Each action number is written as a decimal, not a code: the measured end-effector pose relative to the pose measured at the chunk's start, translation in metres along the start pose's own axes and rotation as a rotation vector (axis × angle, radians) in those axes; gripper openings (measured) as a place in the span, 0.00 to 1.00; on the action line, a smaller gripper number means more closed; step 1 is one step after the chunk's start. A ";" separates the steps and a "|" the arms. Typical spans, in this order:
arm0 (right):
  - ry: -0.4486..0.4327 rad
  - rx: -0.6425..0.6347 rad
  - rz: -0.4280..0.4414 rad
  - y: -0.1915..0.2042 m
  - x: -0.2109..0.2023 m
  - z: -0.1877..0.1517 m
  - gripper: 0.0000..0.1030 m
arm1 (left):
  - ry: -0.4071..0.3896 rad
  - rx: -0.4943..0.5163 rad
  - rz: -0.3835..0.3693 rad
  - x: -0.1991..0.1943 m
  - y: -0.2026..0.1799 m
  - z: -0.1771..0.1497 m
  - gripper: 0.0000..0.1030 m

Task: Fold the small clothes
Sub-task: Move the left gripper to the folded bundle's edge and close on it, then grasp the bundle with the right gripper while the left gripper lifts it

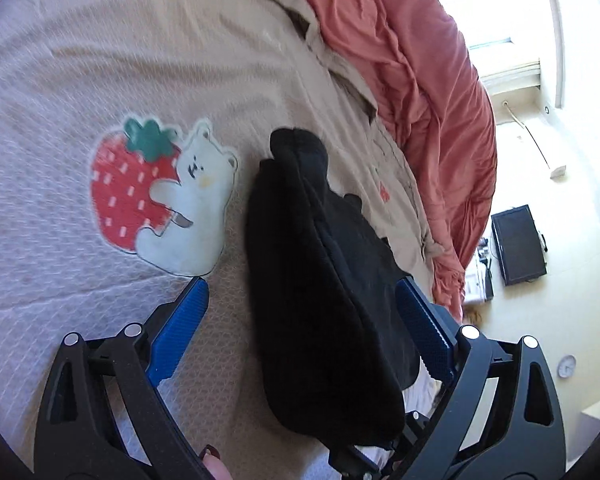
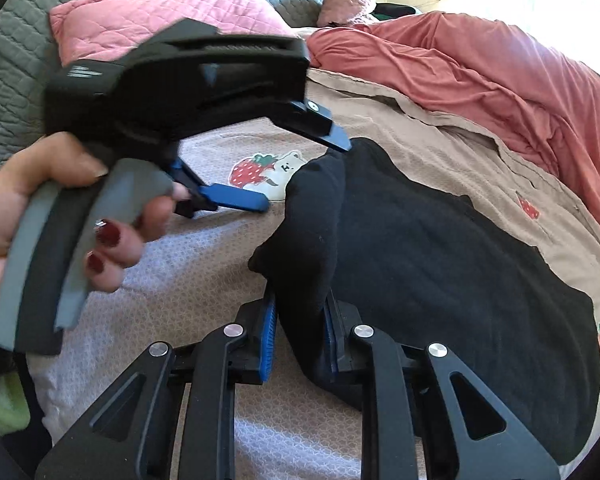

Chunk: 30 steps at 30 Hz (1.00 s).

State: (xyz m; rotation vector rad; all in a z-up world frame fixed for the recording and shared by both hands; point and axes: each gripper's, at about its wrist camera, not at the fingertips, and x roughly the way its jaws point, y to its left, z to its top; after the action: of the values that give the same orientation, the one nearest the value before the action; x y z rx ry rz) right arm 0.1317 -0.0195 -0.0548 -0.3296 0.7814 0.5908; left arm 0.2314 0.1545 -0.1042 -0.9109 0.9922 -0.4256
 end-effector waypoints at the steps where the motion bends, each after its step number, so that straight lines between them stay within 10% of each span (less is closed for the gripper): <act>1: 0.000 -0.009 0.002 0.000 0.000 -0.001 0.18 | 0.015 0.002 -0.012 0.004 0.000 0.001 0.84; 17: 0.069 -0.303 -0.196 0.026 0.026 -0.026 0.48 | 0.098 0.075 0.009 0.038 -0.004 0.008 0.50; 22: 0.050 -0.256 -0.187 0.020 0.025 -0.021 0.20 | 0.078 0.079 0.032 0.035 -0.013 0.005 0.14; 30: -0.058 -0.167 -0.165 -0.004 -0.019 -0.009 0.08 | 0.037 0.112 0.039 0.022 -0.053 -0.004 0.13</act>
State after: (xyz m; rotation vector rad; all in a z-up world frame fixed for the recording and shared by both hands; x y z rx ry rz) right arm 0.1183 -0.0346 -0.0466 -0.5228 0.6435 0.5091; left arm 0.2439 0.1071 -0.0736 -0.7845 1.0086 -0.4616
